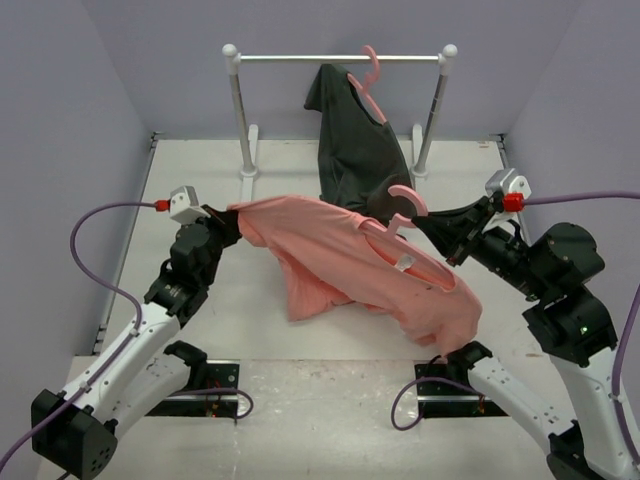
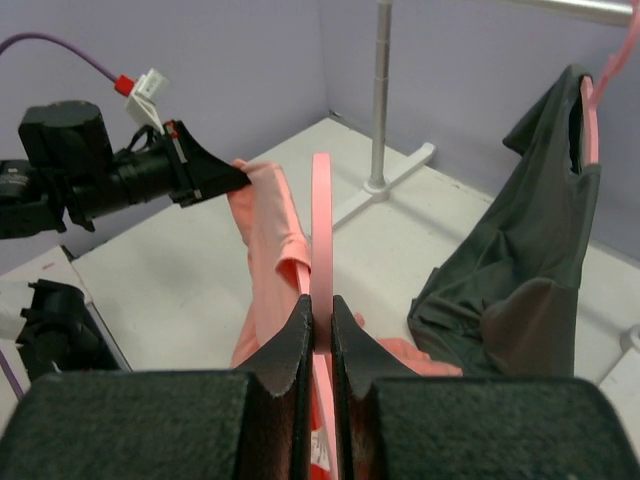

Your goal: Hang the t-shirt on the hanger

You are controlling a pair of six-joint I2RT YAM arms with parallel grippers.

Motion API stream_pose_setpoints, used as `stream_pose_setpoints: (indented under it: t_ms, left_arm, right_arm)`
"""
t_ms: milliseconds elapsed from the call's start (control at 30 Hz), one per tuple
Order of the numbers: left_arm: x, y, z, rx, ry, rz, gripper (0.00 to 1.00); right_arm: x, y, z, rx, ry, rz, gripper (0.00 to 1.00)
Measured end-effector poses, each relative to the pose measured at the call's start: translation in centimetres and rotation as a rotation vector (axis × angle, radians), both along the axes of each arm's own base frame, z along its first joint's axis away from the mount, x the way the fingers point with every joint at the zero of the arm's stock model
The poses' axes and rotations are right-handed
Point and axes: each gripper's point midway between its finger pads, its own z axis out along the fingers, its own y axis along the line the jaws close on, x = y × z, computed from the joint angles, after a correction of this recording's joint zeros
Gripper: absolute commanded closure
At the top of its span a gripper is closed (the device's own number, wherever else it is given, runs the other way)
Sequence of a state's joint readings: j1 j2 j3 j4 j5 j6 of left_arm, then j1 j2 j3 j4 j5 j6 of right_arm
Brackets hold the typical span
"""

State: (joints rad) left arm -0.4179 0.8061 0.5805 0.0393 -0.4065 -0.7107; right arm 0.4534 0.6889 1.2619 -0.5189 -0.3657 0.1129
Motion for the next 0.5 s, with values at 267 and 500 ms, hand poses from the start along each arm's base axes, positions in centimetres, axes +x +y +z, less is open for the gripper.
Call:
stream_pose_setpoints:
  t_ms: [267, 500]
  left_arm:
    - [0.6, 2.7, -0.5, -0.071, 0.022, 0.096, 1.0]
    - [0.8, 3.7, -0.6, -0.086, 0.03, 0.1, 1.0]
  right_arm:
    - [0.0, -0.1, -3.2, -0.022, 0.042, -0.007, 1.0]
    - [-0.4, 0.7, -3.0, -0.013, 0.026, 0.047, 1.0]
